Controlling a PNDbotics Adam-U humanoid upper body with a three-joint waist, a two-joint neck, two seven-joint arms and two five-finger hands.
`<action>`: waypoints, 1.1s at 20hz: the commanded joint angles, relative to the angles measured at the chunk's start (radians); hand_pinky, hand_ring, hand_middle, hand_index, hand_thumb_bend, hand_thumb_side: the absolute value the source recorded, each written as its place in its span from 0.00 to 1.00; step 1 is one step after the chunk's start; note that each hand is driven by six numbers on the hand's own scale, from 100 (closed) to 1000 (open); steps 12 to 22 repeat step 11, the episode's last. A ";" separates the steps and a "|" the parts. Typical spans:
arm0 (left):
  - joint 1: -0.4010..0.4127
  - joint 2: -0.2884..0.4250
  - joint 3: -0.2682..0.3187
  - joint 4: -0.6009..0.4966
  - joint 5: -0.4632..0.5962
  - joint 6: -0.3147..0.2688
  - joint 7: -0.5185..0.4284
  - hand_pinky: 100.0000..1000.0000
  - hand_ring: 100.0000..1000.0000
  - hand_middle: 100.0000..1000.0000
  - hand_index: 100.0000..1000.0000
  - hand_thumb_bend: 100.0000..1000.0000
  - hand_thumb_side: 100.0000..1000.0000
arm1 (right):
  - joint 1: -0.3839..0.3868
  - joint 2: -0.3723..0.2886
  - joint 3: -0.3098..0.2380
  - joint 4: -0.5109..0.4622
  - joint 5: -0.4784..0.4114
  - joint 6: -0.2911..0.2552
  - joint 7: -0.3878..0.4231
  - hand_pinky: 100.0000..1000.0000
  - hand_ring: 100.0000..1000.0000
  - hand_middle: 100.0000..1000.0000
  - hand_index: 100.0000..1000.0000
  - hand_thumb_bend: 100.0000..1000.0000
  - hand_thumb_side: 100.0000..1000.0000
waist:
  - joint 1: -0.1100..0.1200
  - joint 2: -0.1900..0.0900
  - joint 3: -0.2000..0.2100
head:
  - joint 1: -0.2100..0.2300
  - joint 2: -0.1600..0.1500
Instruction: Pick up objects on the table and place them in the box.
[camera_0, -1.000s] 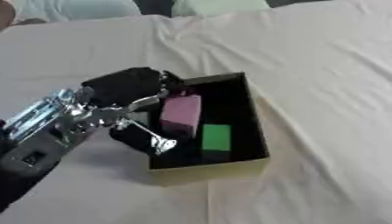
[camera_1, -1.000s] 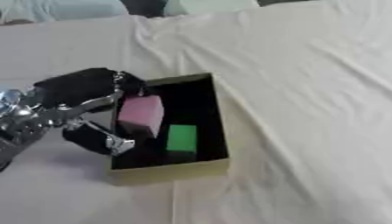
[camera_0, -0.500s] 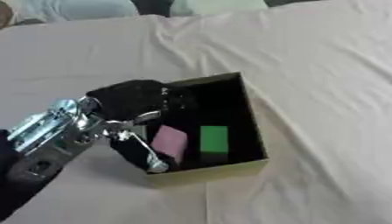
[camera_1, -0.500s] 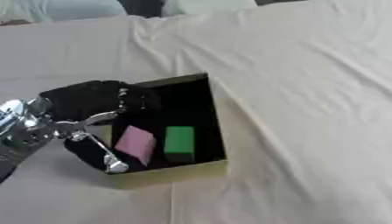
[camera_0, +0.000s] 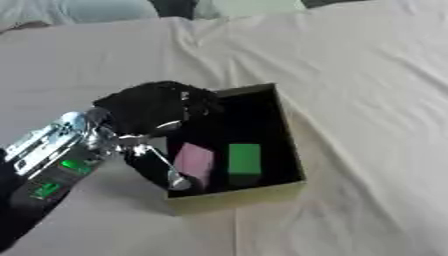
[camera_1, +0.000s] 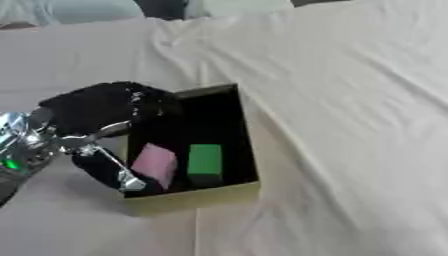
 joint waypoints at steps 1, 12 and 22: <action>-0.019 0.002 0.052 -0.015 0.083 0.003 0.120 0.83 0.76 0.76 0.85 0.32 0.64 | -0.008 -0.025 -0.017 -0.013 0.007 0.000 -0.005 0.75 0.64 0.56 0.79 0.00 0.43 | -0.007 -0.025 0.004 | -0.006 -0.002; 0.096 -0.016 0.279 -0.015 0.452 -0.055 0.536 0.84 0.73 0.73 0.84 0.26 0.75 | 0.000 -0.040 -0.034 -0.013 0.009 -0.024 -0.024 0.75 0.65 0.57 0.79 0.00 0.41 | -0.016 -0.029 0.031 | -0.026 -0.002; 0.096 -0.016 0.279 -0.015 0.452 -0.055 0.536 0.84 0.73 0.73 0.84 0.26 0.75 | 0.000 -0.040 -0.034 -0.013 0.009 -0.024 -0.024 0.75 0.65 0.57 0.79 0.00 0.41 | -0.016 -0.029 0.031 | -0.026 -0.002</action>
